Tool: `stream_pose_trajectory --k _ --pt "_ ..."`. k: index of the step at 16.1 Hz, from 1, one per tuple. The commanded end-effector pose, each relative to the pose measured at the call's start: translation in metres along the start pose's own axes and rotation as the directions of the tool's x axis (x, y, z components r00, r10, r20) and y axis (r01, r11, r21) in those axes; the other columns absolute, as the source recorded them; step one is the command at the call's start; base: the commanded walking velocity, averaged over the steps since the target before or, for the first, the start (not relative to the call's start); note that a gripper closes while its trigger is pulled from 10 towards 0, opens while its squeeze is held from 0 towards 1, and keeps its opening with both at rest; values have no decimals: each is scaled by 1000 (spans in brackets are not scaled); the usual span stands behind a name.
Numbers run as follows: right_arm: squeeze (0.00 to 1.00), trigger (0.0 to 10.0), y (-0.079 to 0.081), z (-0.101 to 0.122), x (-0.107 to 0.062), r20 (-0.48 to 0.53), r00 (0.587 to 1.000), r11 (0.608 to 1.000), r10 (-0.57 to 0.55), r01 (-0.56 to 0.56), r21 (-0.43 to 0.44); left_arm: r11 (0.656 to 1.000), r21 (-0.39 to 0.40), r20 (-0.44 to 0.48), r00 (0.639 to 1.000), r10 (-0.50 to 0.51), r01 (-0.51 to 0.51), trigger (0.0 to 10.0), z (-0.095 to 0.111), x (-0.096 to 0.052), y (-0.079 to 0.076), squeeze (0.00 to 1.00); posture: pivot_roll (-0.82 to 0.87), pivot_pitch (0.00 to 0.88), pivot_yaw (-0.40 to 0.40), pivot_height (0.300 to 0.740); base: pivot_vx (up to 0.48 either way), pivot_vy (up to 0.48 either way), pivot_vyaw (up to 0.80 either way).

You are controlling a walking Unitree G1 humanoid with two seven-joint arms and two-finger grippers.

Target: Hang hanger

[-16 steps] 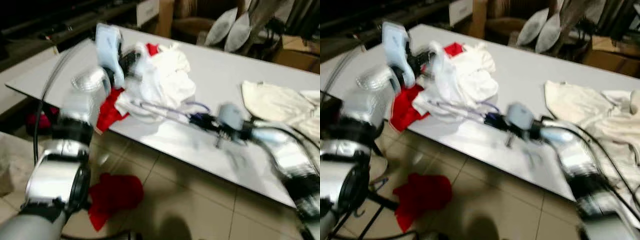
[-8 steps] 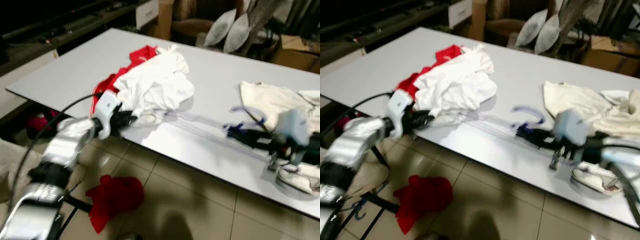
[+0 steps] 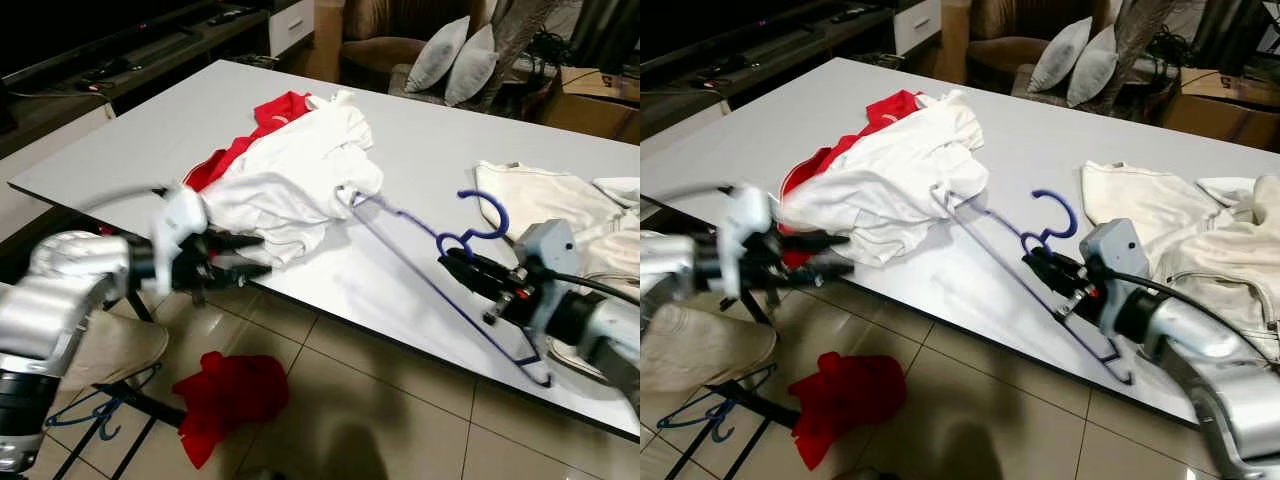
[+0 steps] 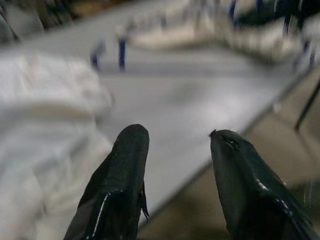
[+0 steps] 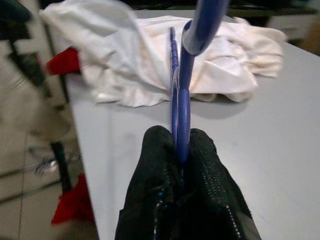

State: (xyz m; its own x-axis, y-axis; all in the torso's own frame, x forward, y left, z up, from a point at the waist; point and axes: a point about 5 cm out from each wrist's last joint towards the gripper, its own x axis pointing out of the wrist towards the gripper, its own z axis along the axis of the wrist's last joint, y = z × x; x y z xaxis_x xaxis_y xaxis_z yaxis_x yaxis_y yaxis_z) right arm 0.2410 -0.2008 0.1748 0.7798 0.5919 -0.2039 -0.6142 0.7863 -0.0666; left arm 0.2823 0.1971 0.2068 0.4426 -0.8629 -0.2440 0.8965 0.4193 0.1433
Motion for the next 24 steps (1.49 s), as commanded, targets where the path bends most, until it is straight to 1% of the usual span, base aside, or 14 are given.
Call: stream_pose_trajectory --k 1,3,4,5,6,7,8,11,13,14,15,18,22,24 --pt "0 10000 2 2 2 18 996 996 -87 87 23 998 3 126 990 55 -56 10000 18 0 1 1000 -128 0 38 740 0 0 0" --pt "0 10000 6 3 8 71 983 981 -166 158 114 987 -49 216 964 158 -151 10000 24 5 2 1000 -122 0 33 740 0 0 0" --pt "0 10000 7 6 15 134 948 948 -288 262 182 954 -159 259 922 287 -252 10000 19 17 1 1000 -122 0 33 740 0 0 0" --pt "0 10000 10 4 19 135 917 908 -376 335 253 897 -245 267 864 426 -367 10000 8 27 0 1000 -131 0 36 740 0 0 0" --pt "0 10000 12 3 20 132 905 894 -405 361 266 873 -268 266 839 475 -409 10000 2 30 -1 969 -134 0 36 740 0 0 0" --pt "0 10000 15 0 20 123 865 857 -486 445 259 797 -282 238 766 598 -534 10000 -16 39 -6 149 -152 0 39 740 0 0 0" --pt "0 10000 19 -1 19 112 852 844 -512 474 252 758 -307 212 735 644 -576 10000 -24 45 -12 129 -169 0 40 740 0 -480 0" --pt "0 10000 29 -6 20 55 861 851 -506 488 192 745 -330 208 726 656 -579 10000 -22 59 -21 110 -179 0 35 740 0 -480 0" --pt "0 10000 32 -4 21 74 872 869 -484 469 156 748 -303 198 729 655 -590 10000 -26 62 -22 71 -177 0 29 740 0 -480 0" --pt "0 10000 32 0 21 109 872 878 -478 469 101 744 -295 190 727 660 -599 10000 -30 64 -23 67 -169 0 23 740 0 -480 0" --pt "0 10000 32 9 23 165 862 878 -479 468 100 729 -305 171 718 675 -613 10000 -35 64 -25 63 -163 0 13 740 0 -480 0" --pt "0 10000 31 24 23 255 828 865 -500 469 177 719 -290 157 710 687 -632 10000 -39 62 -25 67 -161 0 4 740 0 -426 -533" --pt "0 10000 29 18 22 232 817 848 -528 495 189 720 -287 170 706 688 -632 10000 -36 66 -22 67 -181 0 18 740 0 -377 -400" --pt "0 10000 26 9 18 176 810 828 -560 536 165 729 -313 169 720 674 -609 10000 -37 72 -22 63 -187 0 23 740 0 -186 0"
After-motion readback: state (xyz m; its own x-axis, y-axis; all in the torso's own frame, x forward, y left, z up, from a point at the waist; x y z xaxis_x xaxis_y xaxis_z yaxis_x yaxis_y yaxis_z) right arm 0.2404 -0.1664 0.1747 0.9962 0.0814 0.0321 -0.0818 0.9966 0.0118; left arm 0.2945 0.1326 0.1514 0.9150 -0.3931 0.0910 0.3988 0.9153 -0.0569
